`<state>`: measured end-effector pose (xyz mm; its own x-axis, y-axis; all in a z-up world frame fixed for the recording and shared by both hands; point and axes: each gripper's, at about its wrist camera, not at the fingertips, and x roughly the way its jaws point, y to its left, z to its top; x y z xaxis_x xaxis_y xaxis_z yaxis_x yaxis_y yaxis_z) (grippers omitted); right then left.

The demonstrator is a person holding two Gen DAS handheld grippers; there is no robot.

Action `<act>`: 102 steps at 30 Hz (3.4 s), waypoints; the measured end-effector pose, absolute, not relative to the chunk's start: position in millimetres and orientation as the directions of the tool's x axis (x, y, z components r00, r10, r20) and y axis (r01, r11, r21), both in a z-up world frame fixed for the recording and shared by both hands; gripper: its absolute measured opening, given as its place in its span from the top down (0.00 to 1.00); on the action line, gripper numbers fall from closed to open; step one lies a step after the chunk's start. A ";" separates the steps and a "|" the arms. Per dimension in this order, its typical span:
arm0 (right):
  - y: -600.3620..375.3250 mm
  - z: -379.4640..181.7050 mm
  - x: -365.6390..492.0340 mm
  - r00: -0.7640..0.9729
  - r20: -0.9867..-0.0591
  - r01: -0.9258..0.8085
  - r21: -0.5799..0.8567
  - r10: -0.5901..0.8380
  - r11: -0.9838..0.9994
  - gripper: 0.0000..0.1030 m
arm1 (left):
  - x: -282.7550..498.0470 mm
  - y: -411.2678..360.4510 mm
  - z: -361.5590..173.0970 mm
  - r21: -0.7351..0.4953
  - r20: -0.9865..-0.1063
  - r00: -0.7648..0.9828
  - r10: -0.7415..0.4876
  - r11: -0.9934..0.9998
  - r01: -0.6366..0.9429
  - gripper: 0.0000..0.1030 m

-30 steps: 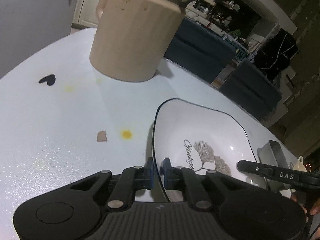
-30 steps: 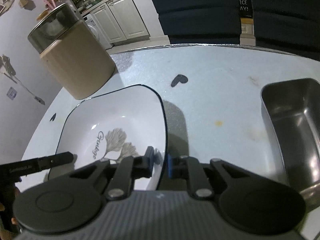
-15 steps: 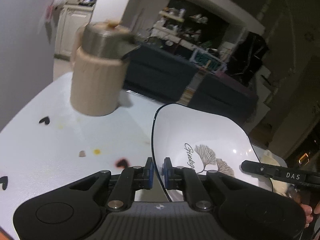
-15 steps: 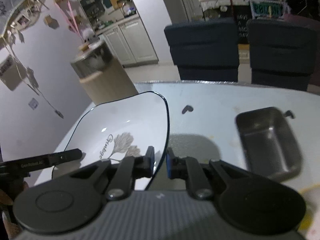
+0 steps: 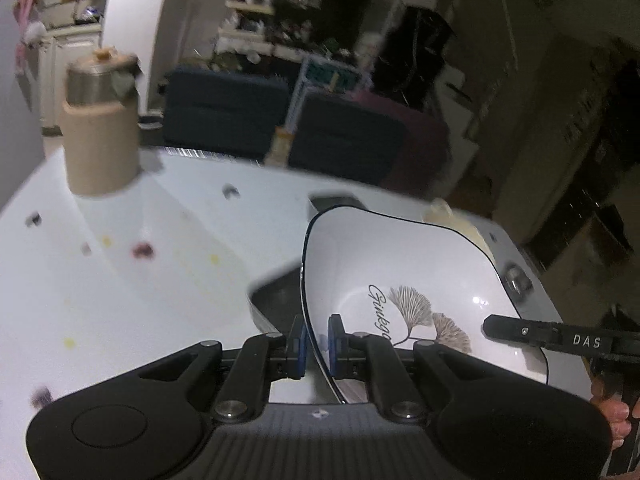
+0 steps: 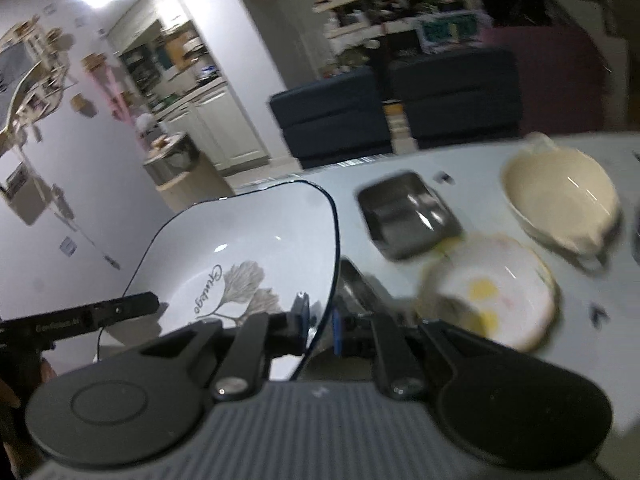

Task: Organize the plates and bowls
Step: 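Lift the white plate off the table with both grippers, then lower the white plate onto the table and open both grippers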

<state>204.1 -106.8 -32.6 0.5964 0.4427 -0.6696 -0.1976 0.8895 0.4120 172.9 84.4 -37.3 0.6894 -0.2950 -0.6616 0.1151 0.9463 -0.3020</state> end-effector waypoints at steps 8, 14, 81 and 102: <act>-137.9 -82.5 157.1 0.534 -0.748 -0.100 0.408 0.395 0.908 0.86 | 144.9 65.5 -95.9 -0.364 -0.735 0.581 -0.350 0.926 0.098 0.89; -132.2 -100.0 148.8 0.466 -0.803 -0.079 0.380 0.371 0.922 0.86 | 144.7 56.0 -122.0 -0.352 -0.786 0.523 -0.330 0.934 0.060 0.87; -123.5 -143.9 167.5 0.348 -0.907 0.019 0.258 0.235 0.966 0.82 | 177.6 34.5 -149.1 -0.243 -0.863 0.442 -0.245 0.968 0.063 0.87; -150.0 -140.9 151.6 0.411 -0.848 0.021 0.375 0.334 0.927 0.82 | 175.0 36.3 -151.5 -0.284 -0.859 0.434 -0.272 0.958 0.039 0.82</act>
<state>151.6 -150.0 -140.9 0.4108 0.3341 -0.8483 0.0212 0.9267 0.3753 175.0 36.3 -151.5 0.4337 -0.2724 -0.8589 0.0391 0.9580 -0.2841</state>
